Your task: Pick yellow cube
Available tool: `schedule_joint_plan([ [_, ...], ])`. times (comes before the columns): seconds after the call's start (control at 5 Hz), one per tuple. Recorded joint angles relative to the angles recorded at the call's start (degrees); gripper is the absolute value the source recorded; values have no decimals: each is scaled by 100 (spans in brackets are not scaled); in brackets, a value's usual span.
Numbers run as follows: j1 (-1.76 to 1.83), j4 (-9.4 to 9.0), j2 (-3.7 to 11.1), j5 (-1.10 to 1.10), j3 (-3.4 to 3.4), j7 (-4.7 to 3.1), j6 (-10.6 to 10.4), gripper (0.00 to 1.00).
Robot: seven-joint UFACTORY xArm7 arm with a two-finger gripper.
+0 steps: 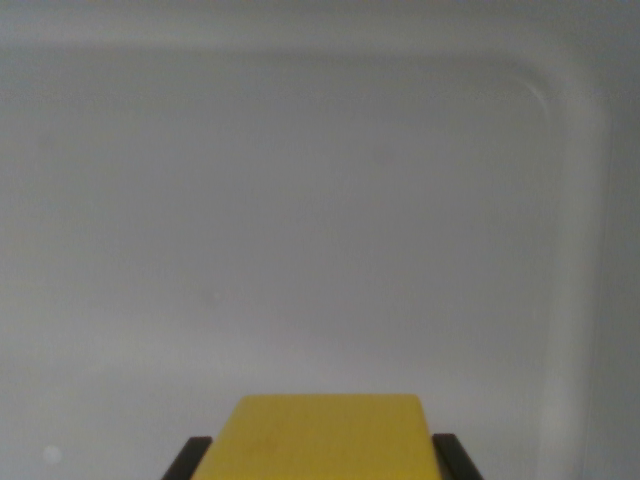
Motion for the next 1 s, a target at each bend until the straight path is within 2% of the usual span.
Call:
schedule_joint_plan([
  [0.2,0,0,0,0,0,0,0,100],
  [0.4,1,94,-44,-9,-3,12,138,100],
  [1.0,2,170,-80,-17,-6,22,249,100],
])
